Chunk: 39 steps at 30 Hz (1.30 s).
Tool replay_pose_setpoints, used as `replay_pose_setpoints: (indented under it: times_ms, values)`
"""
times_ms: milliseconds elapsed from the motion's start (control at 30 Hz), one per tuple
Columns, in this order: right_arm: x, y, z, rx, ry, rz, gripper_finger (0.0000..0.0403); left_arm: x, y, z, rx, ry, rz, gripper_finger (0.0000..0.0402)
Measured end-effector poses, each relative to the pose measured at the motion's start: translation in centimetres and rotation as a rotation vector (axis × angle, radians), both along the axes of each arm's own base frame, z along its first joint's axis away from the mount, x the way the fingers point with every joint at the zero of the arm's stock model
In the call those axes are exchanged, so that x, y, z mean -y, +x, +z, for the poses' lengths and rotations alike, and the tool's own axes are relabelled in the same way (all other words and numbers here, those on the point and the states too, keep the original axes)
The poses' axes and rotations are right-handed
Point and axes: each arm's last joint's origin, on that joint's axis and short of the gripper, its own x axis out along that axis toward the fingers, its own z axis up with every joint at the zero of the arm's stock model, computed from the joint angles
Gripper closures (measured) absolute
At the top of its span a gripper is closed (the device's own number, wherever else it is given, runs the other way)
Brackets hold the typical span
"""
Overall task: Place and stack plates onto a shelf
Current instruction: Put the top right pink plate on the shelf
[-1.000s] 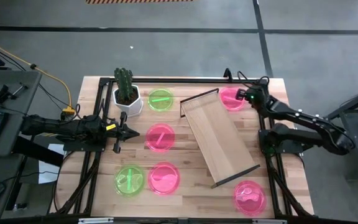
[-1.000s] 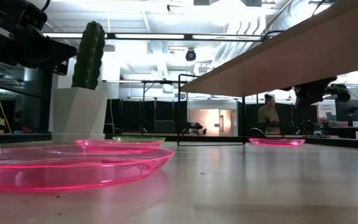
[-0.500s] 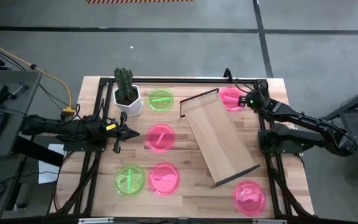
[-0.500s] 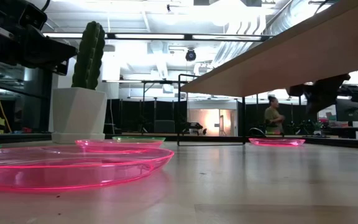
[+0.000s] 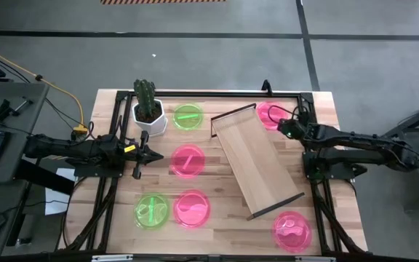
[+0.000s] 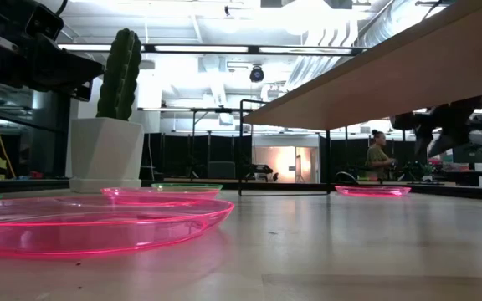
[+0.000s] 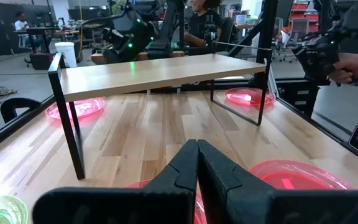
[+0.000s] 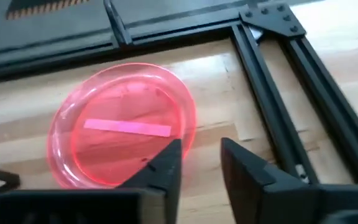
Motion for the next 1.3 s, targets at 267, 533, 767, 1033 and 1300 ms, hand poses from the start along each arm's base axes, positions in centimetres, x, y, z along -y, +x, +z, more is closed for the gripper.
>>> replay_pose_setpoints:
  times_ms: [267,533,767,1033,1300]
  values:
    - [-0.3,-0.6,-4.9,0.271,-0.051,-0.076,0.0224,0.0,0.0,0.0,0.000,0.000,0.000,0.0401]
    - [0.8,-0.8,-5.0,0.310,-0.078,-0.099,0.0231,0.0,0.0,0.0,0.000,0.000,0.000,0.0401]
    - [1.5,-0.8,-5.5,0.258,-0.038,-0.121,0.0235,0.0,0.0,0.0,0.000,0.000,0.000,0.0401]
    - [2.4,0.5,-5.6,0.251,-0.041,-0.128,0.0235,0.0,0.0,0.0,0.000,0.000,0.000,0.0401]
    - [3.7,1.3,-6.6,0.194,0.014,-0.167,0.0236,0.0,0.0,0.0,0.000,0.000,0.000,0.0401]
